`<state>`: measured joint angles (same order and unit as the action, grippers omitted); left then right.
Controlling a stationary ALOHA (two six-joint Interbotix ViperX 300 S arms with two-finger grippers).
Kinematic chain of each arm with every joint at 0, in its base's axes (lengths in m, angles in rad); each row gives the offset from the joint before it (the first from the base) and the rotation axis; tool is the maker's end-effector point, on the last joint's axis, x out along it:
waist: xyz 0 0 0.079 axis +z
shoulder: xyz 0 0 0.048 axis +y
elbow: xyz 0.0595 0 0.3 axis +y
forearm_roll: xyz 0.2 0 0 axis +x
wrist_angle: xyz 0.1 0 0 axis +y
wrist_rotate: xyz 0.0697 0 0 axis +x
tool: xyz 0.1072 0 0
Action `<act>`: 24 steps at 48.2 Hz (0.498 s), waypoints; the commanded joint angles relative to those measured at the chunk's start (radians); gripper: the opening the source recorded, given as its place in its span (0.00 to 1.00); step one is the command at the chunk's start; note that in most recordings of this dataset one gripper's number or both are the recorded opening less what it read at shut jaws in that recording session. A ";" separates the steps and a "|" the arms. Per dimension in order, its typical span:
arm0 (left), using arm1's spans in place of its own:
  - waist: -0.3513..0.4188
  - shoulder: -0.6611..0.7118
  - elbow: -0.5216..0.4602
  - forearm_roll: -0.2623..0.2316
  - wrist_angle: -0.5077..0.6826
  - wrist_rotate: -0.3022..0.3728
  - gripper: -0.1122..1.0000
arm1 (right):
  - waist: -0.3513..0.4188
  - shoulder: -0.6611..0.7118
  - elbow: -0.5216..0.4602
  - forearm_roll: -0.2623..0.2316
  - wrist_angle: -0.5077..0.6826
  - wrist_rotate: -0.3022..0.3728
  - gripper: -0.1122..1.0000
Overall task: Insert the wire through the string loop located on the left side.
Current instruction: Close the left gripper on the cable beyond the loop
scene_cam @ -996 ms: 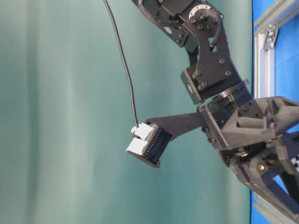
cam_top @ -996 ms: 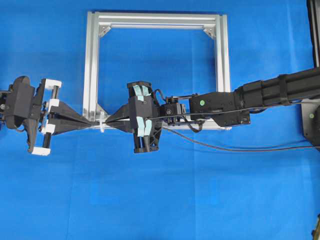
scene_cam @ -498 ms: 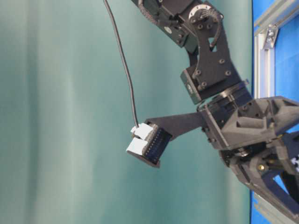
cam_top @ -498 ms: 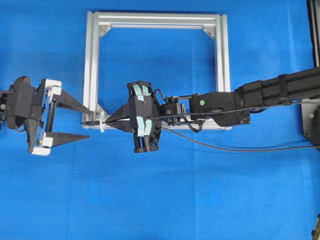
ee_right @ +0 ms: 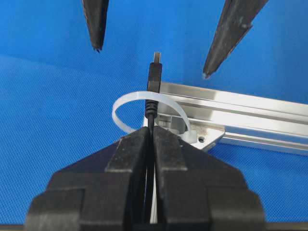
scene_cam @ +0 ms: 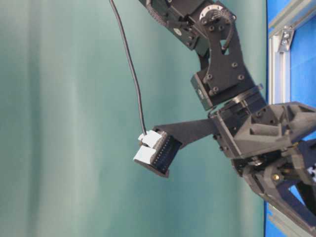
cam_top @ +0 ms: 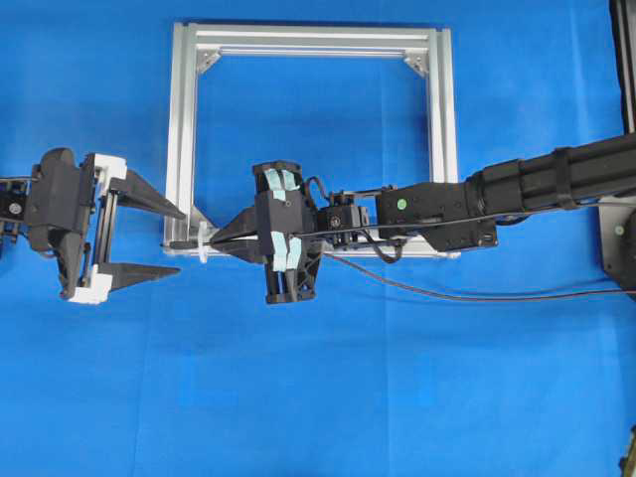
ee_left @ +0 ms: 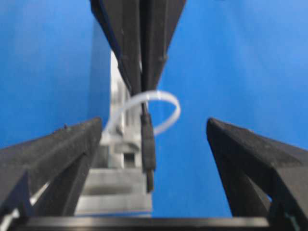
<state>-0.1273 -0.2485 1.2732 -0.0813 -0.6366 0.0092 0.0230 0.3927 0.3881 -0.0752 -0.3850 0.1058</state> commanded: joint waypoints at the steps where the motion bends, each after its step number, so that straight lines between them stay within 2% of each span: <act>1: 0.003 0.015 -0.014 0.003 -0.002 0.000 0.92 | 0.002 -0.020 -0.020 0.000 -0.006 -0.002 0.11; 13: 0.003 0.083 -0.028 0.002 -0.002 -0.008 0.91 | 0.002 -0.020 -0.018 0.000 -0.006 -0.002 0.11; 24: 0.003 0.089 -0.032 0.002 0.000 -0.006 0.91 | 0.000 -0.018 -0.018 0.000 -0.006 0.000 0.11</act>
<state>-0.1258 -0.1534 1.2533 -0.0813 -0.6320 0.0015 0.0230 0.3927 0.3881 -0.0752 -0.3850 0.1058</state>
